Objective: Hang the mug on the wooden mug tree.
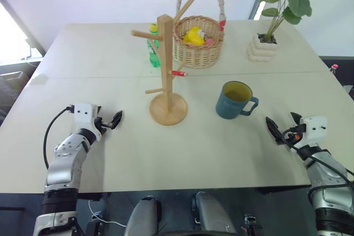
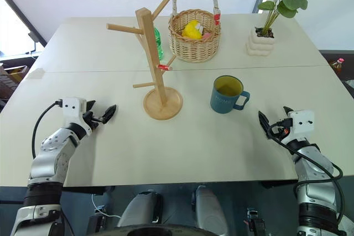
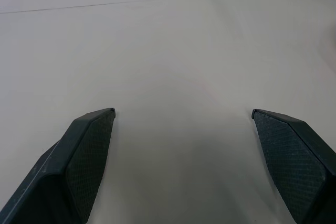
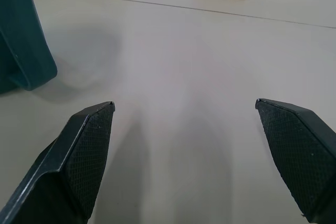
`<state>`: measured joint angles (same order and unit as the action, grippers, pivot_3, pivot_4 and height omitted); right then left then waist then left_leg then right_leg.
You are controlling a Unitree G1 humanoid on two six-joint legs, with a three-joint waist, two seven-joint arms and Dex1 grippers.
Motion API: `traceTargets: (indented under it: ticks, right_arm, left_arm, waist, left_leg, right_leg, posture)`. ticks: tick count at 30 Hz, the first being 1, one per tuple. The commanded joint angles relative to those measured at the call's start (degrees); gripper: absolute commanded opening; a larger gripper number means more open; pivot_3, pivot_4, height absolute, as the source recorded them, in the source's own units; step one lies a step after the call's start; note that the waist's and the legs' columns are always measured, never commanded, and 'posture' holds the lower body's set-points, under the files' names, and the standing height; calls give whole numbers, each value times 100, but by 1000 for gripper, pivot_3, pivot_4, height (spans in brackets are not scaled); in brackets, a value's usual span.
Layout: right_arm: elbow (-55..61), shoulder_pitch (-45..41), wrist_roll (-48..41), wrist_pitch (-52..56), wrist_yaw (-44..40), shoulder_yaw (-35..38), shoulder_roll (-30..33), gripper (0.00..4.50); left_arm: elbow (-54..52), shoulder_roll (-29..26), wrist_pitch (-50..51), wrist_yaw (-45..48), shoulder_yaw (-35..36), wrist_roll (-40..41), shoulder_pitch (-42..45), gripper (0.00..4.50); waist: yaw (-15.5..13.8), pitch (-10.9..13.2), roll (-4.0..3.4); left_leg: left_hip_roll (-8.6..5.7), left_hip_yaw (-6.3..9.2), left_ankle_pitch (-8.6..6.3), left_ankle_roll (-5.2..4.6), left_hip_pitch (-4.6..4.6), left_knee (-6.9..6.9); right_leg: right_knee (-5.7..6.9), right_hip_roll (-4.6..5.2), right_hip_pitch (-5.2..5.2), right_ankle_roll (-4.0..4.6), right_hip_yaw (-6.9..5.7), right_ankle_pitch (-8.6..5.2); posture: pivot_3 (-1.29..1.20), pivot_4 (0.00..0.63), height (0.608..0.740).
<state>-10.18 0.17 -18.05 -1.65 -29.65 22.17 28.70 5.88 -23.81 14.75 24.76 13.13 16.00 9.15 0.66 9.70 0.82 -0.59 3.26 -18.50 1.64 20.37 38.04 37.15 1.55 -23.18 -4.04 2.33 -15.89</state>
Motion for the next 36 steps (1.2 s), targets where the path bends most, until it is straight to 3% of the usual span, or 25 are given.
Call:
traceTargets:
  ticks: [1, 8, 13, 22, 28, 36]
  right_arm:
    - [76, -48, 7, -131, -24, 70, 86, 4466]
    - [201, 32, -25, -117, -32, 98, 82, 4466]
    - [611, 299, -132, 53, -96, 81, 72, 4466]
    - [1904, 1024, -306, 591, -484, -230, 62, 4466]
    - [2118, 773, -30, 521, 208, -400, -412, 4466]
    - [1735, 318, 255, 364, 685, -538, -763, 4466]
  left_arm:
    - [-180, -35, -78, 18, 73, 28, -38, 4500]
    - [-305, -23, -38, 164, 33, 131, -115, 4500]
    - [-918, -71, 131, 794, -198, 495, -365, 4500]
    - [-2581, -632, 765, 2438, -1544, 1029, -703, 4500]
    - [-2813, -541, 795, 2653, -2323, 843, -231, 4500]
    - [-2845, -441, 803, 2612, -2578, 779, 22, 4500]
  waist:
    - [0, 0, 0]
    - [0, 0, 0]
    - [-3, 0, 0]
    - [-2, -2, -6]
    - [7, -3, -7]
    - [5, -3, -8]
  left_leg:
    - [0, 0, 0, 0, 0, 0]
    - [0, 0, 0, 0, 0, 0]
    - [0, 0, 0, 0, 2, -1]
    - [3, 1, 0, 0, 0, -1]
    - [3, -1, 0, 0, -1, 0]
    - [2, 0, 0, 0, 0, 0]
  right_leg:
    - [0, 0, 0, 0, 0, 0]
    - [0, 0, 0, 0, 0, 0]
    - [-2, 2, -1, 0, 0, 0]
    - [-5, 4, 4, 3, 1, -2]
    - [-5, 0, 4, 3, 2, -2]
    - [-5, -4, 3, 3, 1, -2]
  posture:
    - [0, 150, 740]
    - [0, 150, 740]
    - [0, 150, 740]
    - [0, 150, 740]
    - [0, 150, 740]
    - [0, 150, 740]
